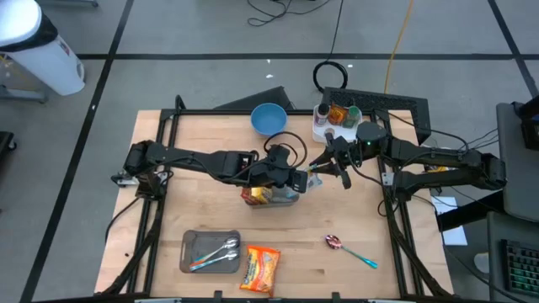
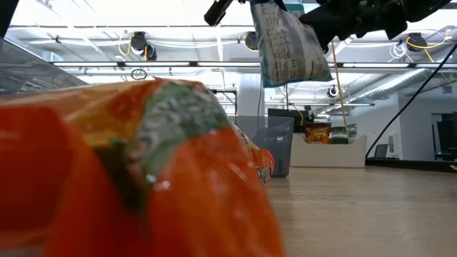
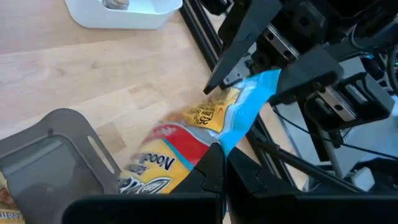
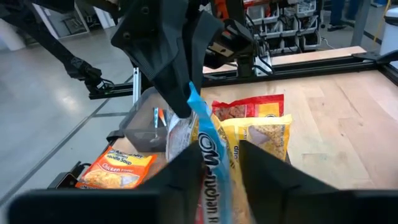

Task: Pick & Place Food Item
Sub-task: Put the blue noodle pack into the top black bin

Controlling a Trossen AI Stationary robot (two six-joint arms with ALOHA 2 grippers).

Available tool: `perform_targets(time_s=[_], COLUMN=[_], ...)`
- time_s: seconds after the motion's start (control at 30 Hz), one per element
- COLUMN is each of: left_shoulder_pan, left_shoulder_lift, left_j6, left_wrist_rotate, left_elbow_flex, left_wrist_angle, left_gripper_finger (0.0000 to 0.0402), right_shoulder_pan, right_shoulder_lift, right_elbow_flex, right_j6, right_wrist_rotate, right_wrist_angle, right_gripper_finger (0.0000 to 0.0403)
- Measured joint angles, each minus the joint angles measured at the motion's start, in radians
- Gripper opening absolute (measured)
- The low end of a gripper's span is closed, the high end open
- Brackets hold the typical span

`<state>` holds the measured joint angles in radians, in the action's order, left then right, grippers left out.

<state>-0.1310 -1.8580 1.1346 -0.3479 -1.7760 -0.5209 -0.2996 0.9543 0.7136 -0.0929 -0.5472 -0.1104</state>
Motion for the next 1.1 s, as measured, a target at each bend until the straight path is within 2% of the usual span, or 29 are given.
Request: perform_targets(time_s=[0.17,0.37,0.47,0.63,0.83,1.1], left_shoulder_pan=[0.0,0.0,0.006,0.042,0.125,0.229], left_shoulder_lift=[0.0,0.0,0.0,0.0,0.0,0.0], left_j6=[-0.006,-0.048,-0.128,-0.322,-0.329,-0.359], left_wrist_rotate=[0.025,0.027,0.064,0.291,0.548,0.915], left_elbow_flex=[0.0,0.0,0.0,0.0,0.0,0.0], left_wrist_angle=[0.002,0.013,0.045,0.144,0.167,0.167], left_gripper_finger=[0.0,0.0014,0.0027,0.0045,0.0078,0.0147], right_shoulder_pan=[0.0,0.001,0.0,0.001,0.0,0.0], right_shoulder_lift=[0.0,0.0,0.0,0.0,0.0,0.0], right_elbow_flex=[0.0,0.0,0.0,0.0,0.0,0.0], right_j6=[0.0,-0.026,-0.044,-0.08,-0.155,-0.279], right_wrist_rotate=[-0.004,-0.004,-0.007,-0.101,-0.189,-0.217], right_wrist_angle=[-0.013,-0.035,-0.041,-0.047,-0.056,-0.125], right_gripper_finger=[0.0012,0.0002,0.0001,0.0,0.0,0.0])
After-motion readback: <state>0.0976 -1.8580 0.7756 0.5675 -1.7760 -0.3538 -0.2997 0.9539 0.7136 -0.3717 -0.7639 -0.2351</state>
